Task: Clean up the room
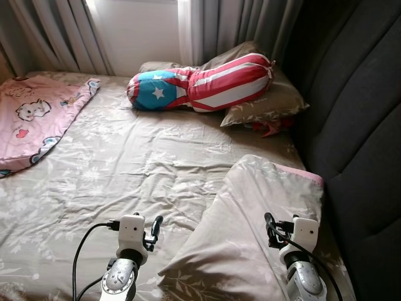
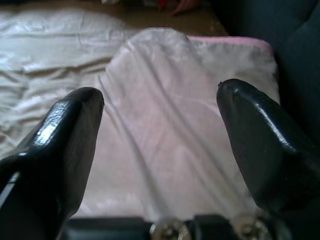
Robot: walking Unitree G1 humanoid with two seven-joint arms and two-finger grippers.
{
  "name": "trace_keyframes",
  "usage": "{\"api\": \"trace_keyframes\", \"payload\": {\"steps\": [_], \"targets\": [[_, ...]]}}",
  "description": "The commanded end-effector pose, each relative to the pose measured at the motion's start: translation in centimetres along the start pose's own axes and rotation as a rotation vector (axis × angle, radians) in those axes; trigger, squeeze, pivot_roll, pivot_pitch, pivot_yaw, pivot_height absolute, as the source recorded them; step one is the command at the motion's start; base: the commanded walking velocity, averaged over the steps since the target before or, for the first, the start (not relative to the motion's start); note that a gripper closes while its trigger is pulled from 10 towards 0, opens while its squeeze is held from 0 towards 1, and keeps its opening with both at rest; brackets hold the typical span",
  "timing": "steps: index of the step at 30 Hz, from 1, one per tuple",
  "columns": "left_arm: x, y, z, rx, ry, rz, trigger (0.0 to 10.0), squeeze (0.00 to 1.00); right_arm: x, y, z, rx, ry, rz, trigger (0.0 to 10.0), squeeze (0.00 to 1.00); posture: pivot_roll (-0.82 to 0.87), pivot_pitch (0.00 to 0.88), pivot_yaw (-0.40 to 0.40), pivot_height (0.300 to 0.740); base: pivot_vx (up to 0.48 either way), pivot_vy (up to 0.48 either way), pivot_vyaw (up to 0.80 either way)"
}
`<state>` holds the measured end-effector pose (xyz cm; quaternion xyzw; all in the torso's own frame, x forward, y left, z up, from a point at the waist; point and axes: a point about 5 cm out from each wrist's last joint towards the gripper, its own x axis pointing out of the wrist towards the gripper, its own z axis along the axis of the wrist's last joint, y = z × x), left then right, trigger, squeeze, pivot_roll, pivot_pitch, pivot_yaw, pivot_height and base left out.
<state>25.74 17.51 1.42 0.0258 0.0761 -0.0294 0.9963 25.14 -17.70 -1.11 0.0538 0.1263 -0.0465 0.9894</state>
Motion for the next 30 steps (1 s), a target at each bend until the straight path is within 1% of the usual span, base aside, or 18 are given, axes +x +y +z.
{"api": "trace_keyframes", "payload": {"steps": [1, 7, 8, 17, 18, 19, 20, 30], "targets": [[0.16, -0.07, 0.15, 0.001, 0.007, -0.001, 10.0, 0.0, -0.19, -0.13, -0.59, -0.022, 0.045, -0.006, 10.0, 0.0, -0.01, 0.0, -0.078, 0.74, 0.0, 0.0, 0.0], [-0.36, -0.12, -0.35, 0.009, 0.029, -0.001, 10.0, 0.0, -0.32, -0.16, -0.78, -0.016, 0.052, -0.014, 10.0, 0.0, -0.01, 0.0, -0.078, 0.7, 0.0, 0.0, 0.0], [-0.47, -0.06, -0.48, 0.011, 0.035, 0.0, 10.0, 0.0, -0.33, -0.08, -0.76, -0.004, 0.048, -0.014, 10.0, 0.0, -0.01, 0.0, -0.078, 0.695, 0.0, 0.0, 0.0], [-0.58, -0.01, -0.5, 0.017, 0.041, 0.003, 10.0, 0.0, -0.1, 0.61, -0.51, 0.013, 0.04, 0.009, 10.0, 0.0, 0.0, 0.002, -0.08, 0.695, 0.0, 0.0, 0.0], [-0.58, -0.04, -0.46, 0.017, 0.04, 0.003, 10.0, 0.0, -0.06, 0.71, -0.47, 0.019, 0.037, 0.014, 10.0, 0.51, -0.01, 0.003, -0.079, 0.695, 0.0, 0.0, 0.0], [-0.58, -0.04, -0.46, 0.017, 0.04, 0.003, 10.0, 0.0, -0.06, 0.71, -0.47, 0.019, 0.037, 0.014, 10.0, 0.51, -0.01, 0.003, -0.079, 0.695, 0.0, 0.0, 0.0], [-0.57, -0.06, -0.41, 0.017, 0.04, 0.003, 10.0, 0.0, -0.04, 0.74, -0.43, 0.025, 0.035, 0.014, 10.0, 1.0, -0.01, 0.004, -0.08, 0.695, 0.0, 0.0, 0.0], [-0.58, -0.2, -0.44, 0.021, 0.044, 0.001, 10.0, 0.0, -0.03, 0.63, -0.57, 0.024, 0.046, 0.007, 10.0, 1.0, 0.0, 0.007, -0.081, 0.695, 0.0, 0.0, 0.0]]}}
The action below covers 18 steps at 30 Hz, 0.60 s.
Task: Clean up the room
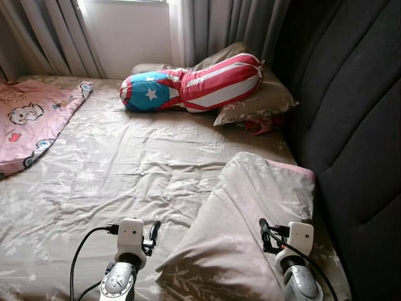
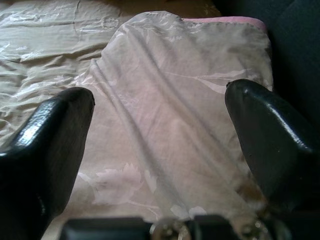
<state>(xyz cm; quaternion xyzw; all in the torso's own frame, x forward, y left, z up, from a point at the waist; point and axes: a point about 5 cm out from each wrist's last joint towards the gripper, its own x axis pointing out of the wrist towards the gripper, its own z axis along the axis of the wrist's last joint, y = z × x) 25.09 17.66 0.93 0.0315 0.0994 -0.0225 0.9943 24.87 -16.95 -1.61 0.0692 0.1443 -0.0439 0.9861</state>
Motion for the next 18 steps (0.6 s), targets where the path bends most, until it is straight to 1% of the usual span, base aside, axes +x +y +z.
{"api": "trace_keyframes", "payload": {"steps": [1, 2, 3, 4, 6, 7, 8, 10, 11, 12, 13, 16, 18], "targets": [[-0.02, -0.28, 0.15, 0.012, -0.004, -0.012, 10.0, 0.0, 0.15, -0.04, 0.07, -0.004, 0.008, 0.0, 10.0, 1.0, 0.0, 0.007, -0.081, 0.695, 0.0, 0.0, 0.0], [-0.04, -0.27, 0.13, 0.013, -0.003, -0.011, 10.0, 0.0, 0.14, -0.06, 0.01, -0.006, 0.012, -0.002, 10.0, 1.0, 0.0, 0.007, -0.082, 0.695, 0.0, 0.0, 0.0], [-0.06, -0.25, 0.12, 0.013, -0.002, -0.01, 10.0, 0.0, 0.13, -0.05, -0.02, -0.006, 0.014, -0.002, 10.0, 0.84, 0.0, 0.007, -0.082, 0.695, 0.0, 0.0, 0.0], [-0.06, -0.25, 0.12, 0.013, -0.002, -0.01, 10.0, 0.0, 0.13, -0.05, -0.02, -0.006, 0.014, -0.002, 10.0, 0.84, 0.0, 0.007, -0.082, 0.695, 0.0, 0.0, 0.0], [-0.1, -0.2, 0.08, 0.013, 0.001, -0.009, 10.0, 0.0, 0.11, 0.03, -0.09, -0.002, 0.016, 0.002, 10.0, 0.95, 0.0, 0.008, -0.082, 0.695, 0.0, 0.0, 0.0], [-0.1, -0.2, 0.07, 0.014, 0.001, -0.008, 10.0, 0.0, 0.1, 0.06, -0.12, -0.001, 0.017, 0.003, 10.0, 0.95, 0.0, 0.008, -0.082, 0.695, 0.0, 0.0, 0.0], [-0.11, -0.2, 0.07, 0.014, 0.001, -0.008, 10.0, 0.0, 0.09, 0.08, -0.15, -0.001, 0.018, 0.004, 10.0, 1.0, 0.0, 0.008, -0.082, 0.695, 0.0, 0.0, 0.0], [-0.11, -0.19, 0.07, 0.013, 0.001, -0.008, 10.0, 0.0, 0.08, 0.08, -0.23, -0.005, 0.023, -0.001, 10.0, 0.98, 0.0, 0.008, -0.082, 0.695, 0.0, 0.0, 0.0], [-0.11, -0.19, 0.07, 0.014, 0.001, -0.008, 10.0, 0.0, 0.09, 0.06, -0.26, -0.01, 0.027, -0.003, 10.0, 0.34, 0.0, 0.008, -0.082, 0.695, 0.0, 0.0, 0.0], [-0.11, -0.19, 0.07, 0.014, 0.001, -0.008, 10.0, 0.0, 0.09, 0.05, -0.28, -0.013, 0.029, -0.005, 10.0, 0.34, 0.0, 0.008, -0.082, 0.695, 0.0, 0.0, 0.0], [-0.1, -0.18, 0.09, 0.014, 0.0, -0.008, 10.0, 0.0, 0.1, 0.05, -0.36, -0.015, 0.038, -0.006, 10.0, 0.0, 0.0, 0.008, -0.082, 0.695, 0.0, 0.0, 0.0], [-0.09, -0.15, 0.14, 0.014, -0.001, -0.008, 10.0, 0.0, 0.15, 0.11, -0.54, -0.027, 0.058, -0.005, 10.0, 0.0, 0.0, 0.009, -0.081, 0.695, 0.0, 0.0, 0.0], [-0.09, -0.1, 0.14, 0.014, -0.001, -0.008, 10.0, 0.0, 0.19, 0.14, -0.7, -0.032, 0.075, -0.01, 10.0, 0.0, 0.0, 0.009, -0.08, 0.68, 0.0, 0.0, 0.0]]}}
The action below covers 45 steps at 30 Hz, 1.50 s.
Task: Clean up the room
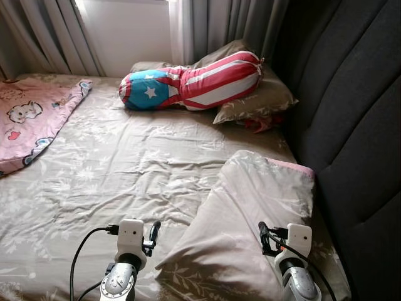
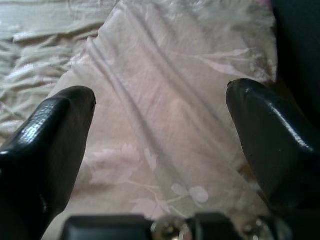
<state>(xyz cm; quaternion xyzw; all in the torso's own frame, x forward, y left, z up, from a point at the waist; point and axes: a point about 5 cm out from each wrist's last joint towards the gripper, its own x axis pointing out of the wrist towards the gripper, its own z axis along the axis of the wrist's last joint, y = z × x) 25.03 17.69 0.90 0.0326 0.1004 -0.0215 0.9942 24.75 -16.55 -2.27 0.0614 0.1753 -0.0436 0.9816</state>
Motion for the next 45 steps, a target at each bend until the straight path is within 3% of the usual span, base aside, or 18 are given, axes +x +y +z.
{"api": "trace_keyframes", "payload": {"steps": [1, 45], "targets": [[-0.03, -0.13, 0.17, 0.012, -0.002, -0.01, 10.0, 0.0, 0.13, -0.19, 0.01, -0.017, 0.014, -0.006, 10.0, 0.0, 0.0, 0.009, -0.08, 0.675, 0.0, 0.0, 0.0], [0.07, -0.97, 0.27, 0.01, -0.002, -0.068, 10.0, 0.0, 0.72, 0.39, -0.01, 0.005, 0.051, -0.014, 10.0, 0.0, 0.01, 0.0, -0.075, 0.67, 0.0, 0.0, 0.0]]}}
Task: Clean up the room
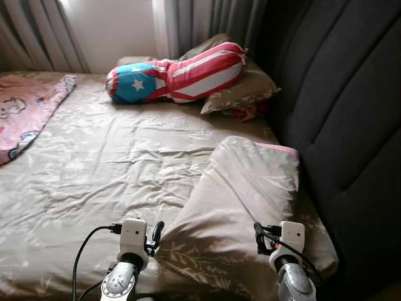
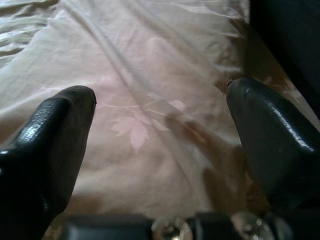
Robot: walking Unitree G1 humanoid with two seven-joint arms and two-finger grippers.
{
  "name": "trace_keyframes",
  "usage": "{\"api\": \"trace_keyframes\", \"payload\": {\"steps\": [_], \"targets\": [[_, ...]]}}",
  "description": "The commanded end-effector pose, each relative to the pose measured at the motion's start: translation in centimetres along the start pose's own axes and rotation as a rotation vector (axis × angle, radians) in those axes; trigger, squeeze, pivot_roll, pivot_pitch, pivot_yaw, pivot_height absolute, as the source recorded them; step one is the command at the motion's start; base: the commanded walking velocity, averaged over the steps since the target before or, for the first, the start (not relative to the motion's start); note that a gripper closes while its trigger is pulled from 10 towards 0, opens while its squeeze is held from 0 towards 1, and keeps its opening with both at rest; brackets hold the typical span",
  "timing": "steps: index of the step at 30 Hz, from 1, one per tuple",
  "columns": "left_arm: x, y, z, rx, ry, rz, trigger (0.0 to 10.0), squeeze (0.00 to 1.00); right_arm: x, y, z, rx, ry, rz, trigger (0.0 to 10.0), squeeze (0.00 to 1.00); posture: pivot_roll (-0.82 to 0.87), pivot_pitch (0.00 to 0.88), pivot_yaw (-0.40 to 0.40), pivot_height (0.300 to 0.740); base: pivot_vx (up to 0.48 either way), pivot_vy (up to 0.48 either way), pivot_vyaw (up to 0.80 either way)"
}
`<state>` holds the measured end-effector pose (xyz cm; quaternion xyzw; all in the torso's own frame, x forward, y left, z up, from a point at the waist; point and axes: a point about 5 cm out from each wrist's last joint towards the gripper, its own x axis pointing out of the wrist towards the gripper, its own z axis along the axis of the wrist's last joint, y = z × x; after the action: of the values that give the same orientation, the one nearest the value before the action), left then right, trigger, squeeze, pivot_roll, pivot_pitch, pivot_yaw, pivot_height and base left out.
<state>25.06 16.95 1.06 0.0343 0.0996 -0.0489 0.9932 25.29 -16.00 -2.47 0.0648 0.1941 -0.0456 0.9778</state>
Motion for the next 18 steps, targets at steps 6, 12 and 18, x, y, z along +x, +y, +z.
{"api": "trace_keyframes", "payload": {"steps": [6, 12, 18], "targets": [[-0.05, -0.06, 0.04, 0.002, 0.004, -0.01, 10.0, 0.0, 0.44, -0.67, 0.35, 0.027, 0.022, -0.038, 10.0, 0.0, 0.01, 0.0, -0.074, 0.67, 0.0, 0.0, 0.0], [-0.07, -0.07, -0.04, 0.008, 0.013, -0.014, 10.0, 0.0, 0.67, -0.76, 0.73, 0.028, 0.016, -0.042, 10.0, 0.0, 0.02, 0.005, -0.074, 0.67, 0.0, 0.0, 0.0], [-0.11, -0.16, -0.06, 0.007, 0.015, -0.019, 10.0, 0.0, 0.68, -0.86, 0.63, 0.032, 0.025, -0.058, 10.0, 0.0, 0.02, 0.01, -0.073, 0.67, 0.0, 0.0, 0.0]]}}
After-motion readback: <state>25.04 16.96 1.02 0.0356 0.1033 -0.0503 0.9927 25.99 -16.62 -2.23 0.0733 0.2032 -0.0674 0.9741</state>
